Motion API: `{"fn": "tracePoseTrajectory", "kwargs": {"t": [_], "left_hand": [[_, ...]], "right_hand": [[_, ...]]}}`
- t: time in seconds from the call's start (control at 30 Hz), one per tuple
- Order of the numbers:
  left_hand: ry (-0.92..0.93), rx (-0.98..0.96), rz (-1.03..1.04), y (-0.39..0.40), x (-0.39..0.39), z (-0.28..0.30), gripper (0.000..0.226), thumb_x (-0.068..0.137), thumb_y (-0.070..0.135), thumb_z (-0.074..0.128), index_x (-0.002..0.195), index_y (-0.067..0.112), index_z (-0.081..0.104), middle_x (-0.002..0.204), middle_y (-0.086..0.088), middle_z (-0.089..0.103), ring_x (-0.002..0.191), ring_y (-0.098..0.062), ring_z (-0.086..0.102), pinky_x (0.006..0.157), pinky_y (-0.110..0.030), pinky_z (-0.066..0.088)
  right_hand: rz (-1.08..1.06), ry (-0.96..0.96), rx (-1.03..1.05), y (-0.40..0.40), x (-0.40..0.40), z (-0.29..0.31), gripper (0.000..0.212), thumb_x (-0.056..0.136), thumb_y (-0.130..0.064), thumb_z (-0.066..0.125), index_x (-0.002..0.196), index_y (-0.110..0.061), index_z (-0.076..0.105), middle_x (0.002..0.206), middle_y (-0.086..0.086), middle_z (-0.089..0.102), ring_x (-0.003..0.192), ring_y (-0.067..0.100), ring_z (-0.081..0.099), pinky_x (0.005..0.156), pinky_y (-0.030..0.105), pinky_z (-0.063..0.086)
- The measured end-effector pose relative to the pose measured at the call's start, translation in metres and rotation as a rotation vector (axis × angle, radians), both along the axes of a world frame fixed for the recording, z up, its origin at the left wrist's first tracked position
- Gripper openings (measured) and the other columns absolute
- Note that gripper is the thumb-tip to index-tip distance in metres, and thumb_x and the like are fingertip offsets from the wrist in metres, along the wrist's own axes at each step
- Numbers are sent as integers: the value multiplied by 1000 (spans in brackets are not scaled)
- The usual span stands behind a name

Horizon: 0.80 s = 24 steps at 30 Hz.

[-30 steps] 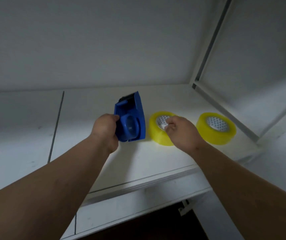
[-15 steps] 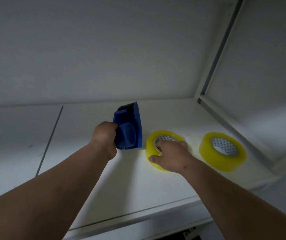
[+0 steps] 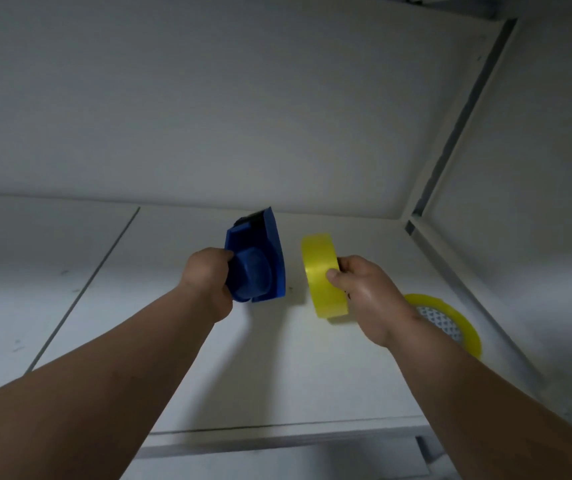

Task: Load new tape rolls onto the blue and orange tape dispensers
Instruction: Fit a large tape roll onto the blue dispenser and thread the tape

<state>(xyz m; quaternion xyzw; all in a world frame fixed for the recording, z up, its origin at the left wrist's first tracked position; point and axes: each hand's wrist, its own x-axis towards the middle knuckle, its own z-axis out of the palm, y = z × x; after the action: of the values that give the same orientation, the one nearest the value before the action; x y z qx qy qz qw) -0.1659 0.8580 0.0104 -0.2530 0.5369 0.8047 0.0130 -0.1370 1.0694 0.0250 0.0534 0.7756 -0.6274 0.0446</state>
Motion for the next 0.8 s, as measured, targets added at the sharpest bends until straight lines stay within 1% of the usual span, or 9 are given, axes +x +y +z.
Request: {"fn": "tracePoseTrajectory", "kwargs": {"t": [0.07, 0.13, 0.27, 0.33, 0.47, 0.57, 0.63, 0.7, 0.8], "left_hand": [[0, 15, 14, 2, 3, 2, 13, 96, 6, 43, 99, 8, 55, 89, -13, 63, 77, -29, 61, 67, -41, 50], [2, 29, 24, 1, 6, 3, 16, 96, 6, 43, 108, 6, 54, 90, -13, 63, 78, -30, 61, 71, -43, 51], [-3, 47, 0, -10, 7, 6, 24, 96, 5, 41, 117, 3, 53, 94, -16, 65, 80, -32, 63, 60, -41, 50], [-19, 51, -29, -18, 4, 7, 33, 98, 7, 37, 127, 0, 51, 101, -18, 64, 82, -32, 61, 64, -42, 49], [-77, 56, -68, -43, -3, 12, 38, 98, 9, 35, 133, -2, 48, 97, -17, 61, 93, -38, 60, 89, -48, 49], [-42, 66, -113, -71, 0, 20, 37, 97, 6, 34, 126, -4, 56, 99, -22, 67, 92, -40, 64, 85, -52, 52], [-20, 100, -157, -86, 0, 23, 38, 99, 9, 34, 126, -1, 58, 113, -25, 69, 100, -41, 66, 88, -55, 54], [-1, 139, -206, -100, 2, 27, 38, 102, 19, 35, 127, 4, 59, 120, -23, 68, 109, -40, 65, 95, -55, 51], [34, 200, -280, -120, 3, 26, 48, 100, 49, 39, 121, 13, 63, 115, -19, 72, 103, -38, 69, 84, -50, 56]], "right_hand": [[57, 80, -60, -1, 1, 2, 13, 90, -7, 57, 97, -17, 59, 104, 10, 67, 98, 30, 62, 90, 49, 47], [143, 150, -126, -5, 2, 5, 21, 87, 0, 57, 99, -18, 58, 101, 4, 66, 96, 20, 62, 85, 36, 49], [283, 201, -177, -19, 8, 11, 35, 83, 7, 59, 106, -19, 55, 100, 1, 66, 89, 10, 63, 77, 21, 48], [344, 226, -103, -34, 14, 12, 37, 78, 6, 63, 103, -21, 56, 97, -3, 65, 89, 10, 62, 79, 23, 49], [372, 281, 200, -74, 22, 13, 35, 74, -1, 66, 95, -27, 55, 99, -2, 62, 95, 17, 60, 79, 35, 50], [392, 329, 402, -104, 22, 12, 33, 75, -1, 62, 93, -27, 53, 96, -2, 60, 87, 18, 58, 67, 33, 50], [387, 335, 493, -122, 20, 9, 34, 74, 0, 58, 89, -29, 50, 90, -1, 58, 75, 16, 54, 58, 32, 45], [376, 330, 538, -137, 18, 3, 34, 74, 1, 56, 88, -28, 47, 87, 3, 57, 69, 15, 51, 54, 32, 42], [387, 340, 601, -156, 18, -5, 36, 74, 3, 54, 85, -29, 43, 85, 2, 55, 68, 15, 49, 51, 29, 39]]}}
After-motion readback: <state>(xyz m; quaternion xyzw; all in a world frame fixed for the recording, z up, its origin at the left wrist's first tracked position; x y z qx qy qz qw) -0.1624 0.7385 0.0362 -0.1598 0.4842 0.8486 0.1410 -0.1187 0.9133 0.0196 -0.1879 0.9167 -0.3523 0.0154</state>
